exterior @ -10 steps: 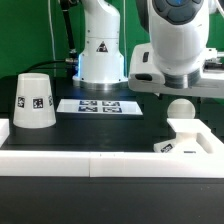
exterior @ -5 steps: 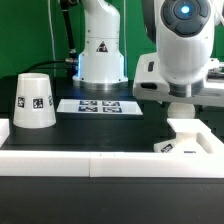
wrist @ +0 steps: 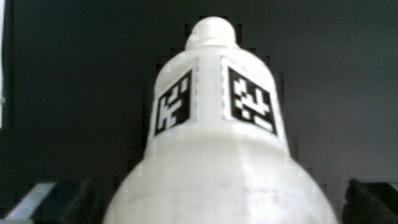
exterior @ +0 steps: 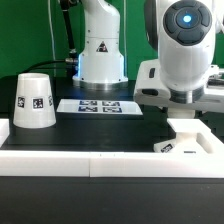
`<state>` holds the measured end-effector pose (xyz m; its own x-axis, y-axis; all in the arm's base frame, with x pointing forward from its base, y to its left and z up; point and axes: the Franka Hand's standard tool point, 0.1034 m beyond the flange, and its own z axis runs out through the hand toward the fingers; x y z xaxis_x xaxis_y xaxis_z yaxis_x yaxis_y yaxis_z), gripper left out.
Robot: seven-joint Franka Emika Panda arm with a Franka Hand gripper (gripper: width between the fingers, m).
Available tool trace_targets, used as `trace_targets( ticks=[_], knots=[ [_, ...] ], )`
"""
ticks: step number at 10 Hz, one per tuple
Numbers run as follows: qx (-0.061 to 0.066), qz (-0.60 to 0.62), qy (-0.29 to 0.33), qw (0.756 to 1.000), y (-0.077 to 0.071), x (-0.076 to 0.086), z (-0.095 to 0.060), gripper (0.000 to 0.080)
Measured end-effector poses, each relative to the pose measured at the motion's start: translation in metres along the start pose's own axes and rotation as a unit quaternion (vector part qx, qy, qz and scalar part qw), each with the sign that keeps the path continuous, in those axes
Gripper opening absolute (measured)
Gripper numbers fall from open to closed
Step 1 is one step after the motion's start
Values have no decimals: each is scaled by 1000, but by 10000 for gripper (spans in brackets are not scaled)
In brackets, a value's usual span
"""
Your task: Assemble lamp
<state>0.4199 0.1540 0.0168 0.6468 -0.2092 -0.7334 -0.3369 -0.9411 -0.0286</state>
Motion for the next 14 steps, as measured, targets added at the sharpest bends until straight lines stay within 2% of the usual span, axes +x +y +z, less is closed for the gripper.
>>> trace_targets(
  ticks=[1,4,6,7,10,12,13,14],
  knots=[
    [1,0,2,1000,0,1,-1,575],
    [2,1,3,1000,2,2,-2,577],
    [1,-12,7,1000,10,4,-11,577],
    [2,-22,6,1000,15,0,-24,577],
    [5,-54,-2,999,24,-13,-77,578],
    [12,-65,-2,998,27,-14,-106,579],
    [14,-65,18,998,25,-8,-105,579],
    [12,-64,15,998,26,-10,-101,579]
  ],
)
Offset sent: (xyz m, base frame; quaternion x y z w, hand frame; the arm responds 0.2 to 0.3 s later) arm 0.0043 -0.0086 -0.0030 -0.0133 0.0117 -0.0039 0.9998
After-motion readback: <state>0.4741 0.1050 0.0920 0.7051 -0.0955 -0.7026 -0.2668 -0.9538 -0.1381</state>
